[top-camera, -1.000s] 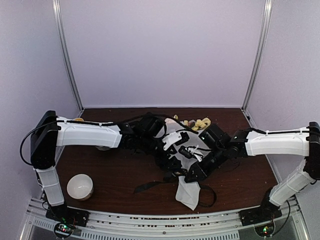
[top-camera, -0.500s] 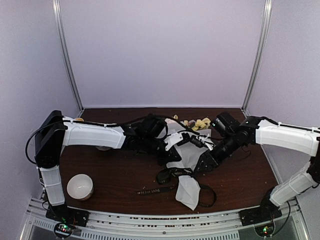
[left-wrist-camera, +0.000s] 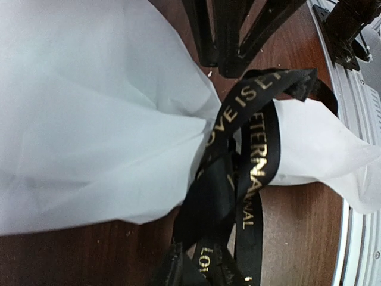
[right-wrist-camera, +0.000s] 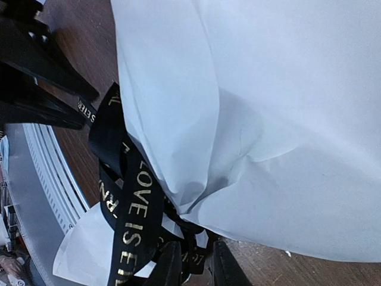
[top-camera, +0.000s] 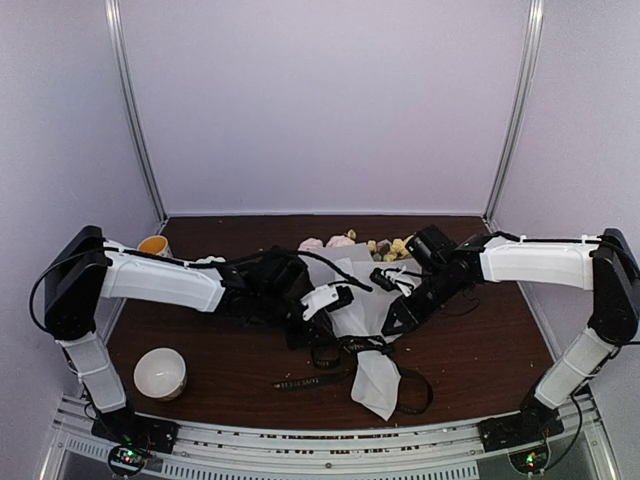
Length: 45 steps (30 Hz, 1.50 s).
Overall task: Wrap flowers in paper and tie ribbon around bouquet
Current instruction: Tie the half-tied ribbon around the folded bouquet.
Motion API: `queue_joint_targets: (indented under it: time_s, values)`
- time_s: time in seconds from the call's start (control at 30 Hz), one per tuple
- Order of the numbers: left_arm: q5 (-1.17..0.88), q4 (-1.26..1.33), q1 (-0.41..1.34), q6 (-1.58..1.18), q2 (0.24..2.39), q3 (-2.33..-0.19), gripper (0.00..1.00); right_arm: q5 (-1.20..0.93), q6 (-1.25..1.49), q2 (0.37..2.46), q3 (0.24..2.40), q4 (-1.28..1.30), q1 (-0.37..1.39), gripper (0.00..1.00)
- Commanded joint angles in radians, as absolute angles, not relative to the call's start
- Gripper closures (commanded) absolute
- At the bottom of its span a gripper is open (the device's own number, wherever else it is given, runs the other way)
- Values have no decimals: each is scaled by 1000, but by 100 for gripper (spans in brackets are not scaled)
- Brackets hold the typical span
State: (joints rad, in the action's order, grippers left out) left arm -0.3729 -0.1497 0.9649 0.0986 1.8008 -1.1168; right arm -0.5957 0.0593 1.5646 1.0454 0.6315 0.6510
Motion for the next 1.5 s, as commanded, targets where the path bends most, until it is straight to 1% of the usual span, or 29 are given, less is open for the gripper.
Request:
queue_joint_targets:
  time_s: [0.0,0.17,0.3,0.37,0.57,0.73,0.8,0.87,0.97,1.0,1.1,1.17,1.23,1.33,1.47]
  values:
    - [-385,-46,945,97,1694,-1015,75,-658,-1,1601,1043,595,669,81]
    - [-365,-88,945,117,1683,-955,63,-738,-51,1623,1036,575,704,81]
    - [-354,-74,946,117,1707,-935,49,-780,-78,1639,1036,573,721,76]
    - [-343,-64,946,115,1724,-938,44,-763,-87,1642,1037,576,722,74]
    - [-339,-73,954,120,1786,-994,40,-718,-81,1664,1049,570,725,74]
    - [-324,-90,959,116,1833,-1032,39,-716,-81,1657,1050,559,731,64]
    - [-322,-94,959,113,1845,-1038,39,-714,-93,1664,1052,573,738,63]
    - [-314,-94,959,111,1851,-1039,41,-697,-100,1673,1054,589,743,62]
    - [-300,-97,959,112,1857,-1039,46,-666,-95,1671,1051,587,745,65]
    - [-300,-99,959,113,1860,-1039,50,-657,-91,1665,1052,581,744,68]
    - [-306,-107,959,113,1868,-1039,63,-633,-78,1651,1066,581,745,88]
    - [-299,-113,959,110,1870,-1040,69,-620,-73,1641,1075,584,744,94]
    - [-296,-116,959,110,1868,-1039,73,-605,-62,1627,1080,584,744,97]
    - [-293,-117,959,108,1868,-1039,76,-586,-46,1603,1083,584,744,99]
    - [-288,-117,959,108,1869,-1037,75,-572,-25,1578,1085,581,744,90]
